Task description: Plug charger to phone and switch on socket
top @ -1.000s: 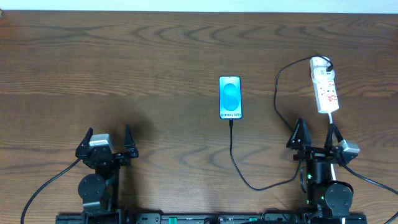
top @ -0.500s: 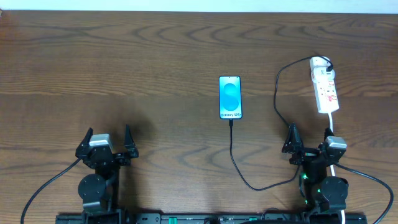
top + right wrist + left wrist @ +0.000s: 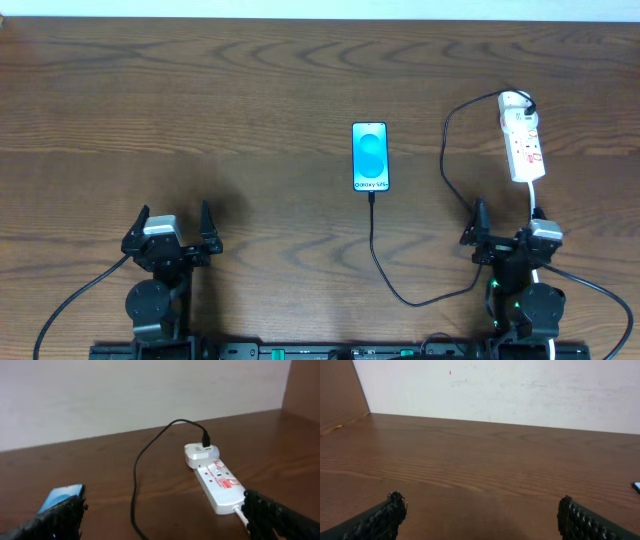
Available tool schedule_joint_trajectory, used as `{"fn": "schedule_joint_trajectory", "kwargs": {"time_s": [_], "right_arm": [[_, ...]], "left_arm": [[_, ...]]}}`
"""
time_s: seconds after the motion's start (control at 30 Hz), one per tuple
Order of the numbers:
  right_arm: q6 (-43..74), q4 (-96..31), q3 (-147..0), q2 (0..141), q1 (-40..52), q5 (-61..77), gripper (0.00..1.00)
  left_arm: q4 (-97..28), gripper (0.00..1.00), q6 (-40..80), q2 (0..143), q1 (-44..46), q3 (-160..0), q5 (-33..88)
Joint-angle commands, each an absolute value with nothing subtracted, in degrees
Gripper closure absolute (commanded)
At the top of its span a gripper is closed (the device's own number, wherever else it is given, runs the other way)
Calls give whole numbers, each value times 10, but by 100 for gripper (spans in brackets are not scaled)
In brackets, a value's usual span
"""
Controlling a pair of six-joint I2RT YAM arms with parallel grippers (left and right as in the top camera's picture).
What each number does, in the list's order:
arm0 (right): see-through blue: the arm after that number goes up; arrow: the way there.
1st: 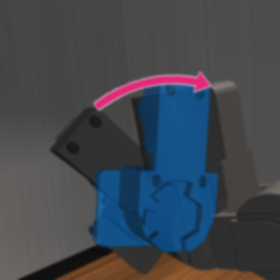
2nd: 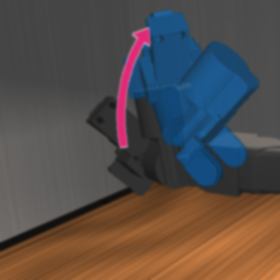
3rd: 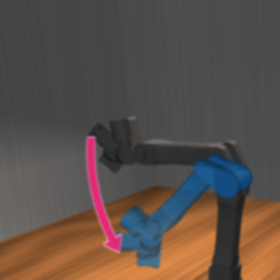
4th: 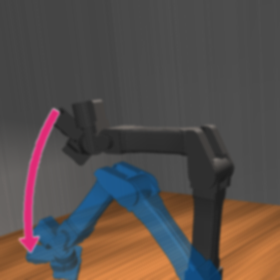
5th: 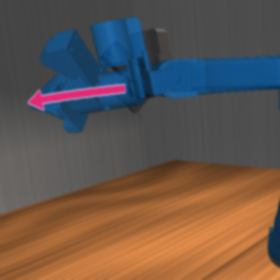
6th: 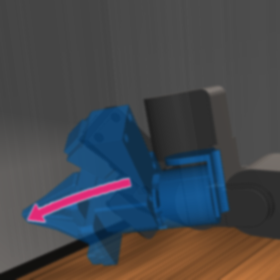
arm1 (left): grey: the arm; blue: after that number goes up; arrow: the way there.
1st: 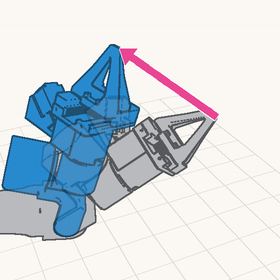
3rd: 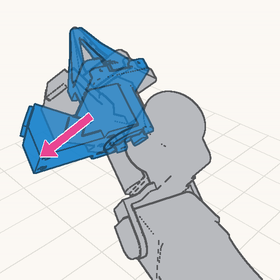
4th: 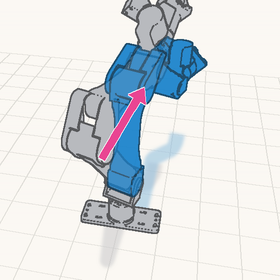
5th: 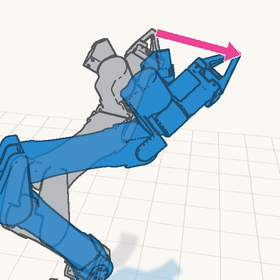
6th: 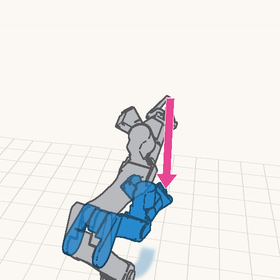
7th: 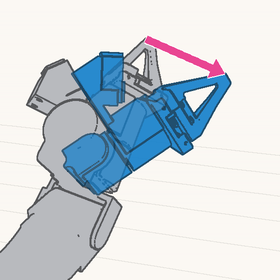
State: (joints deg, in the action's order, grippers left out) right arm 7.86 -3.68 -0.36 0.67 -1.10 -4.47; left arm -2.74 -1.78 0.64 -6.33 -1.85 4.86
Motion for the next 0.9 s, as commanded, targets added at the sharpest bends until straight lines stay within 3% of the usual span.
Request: {"fn": "schedule_joint_trajectory", "kwargs": {"time_s": [0.0, 0.87], "right_arm": [[24, -43, -3, 3, -15, -20, 1], [31, -42, -3, 3, -15, -16, 1]], "left_arm": [[-35, 2, -26, 2, -66, -2, 60], [-35, 2, -25, 2, -66, -2, 60]]}}
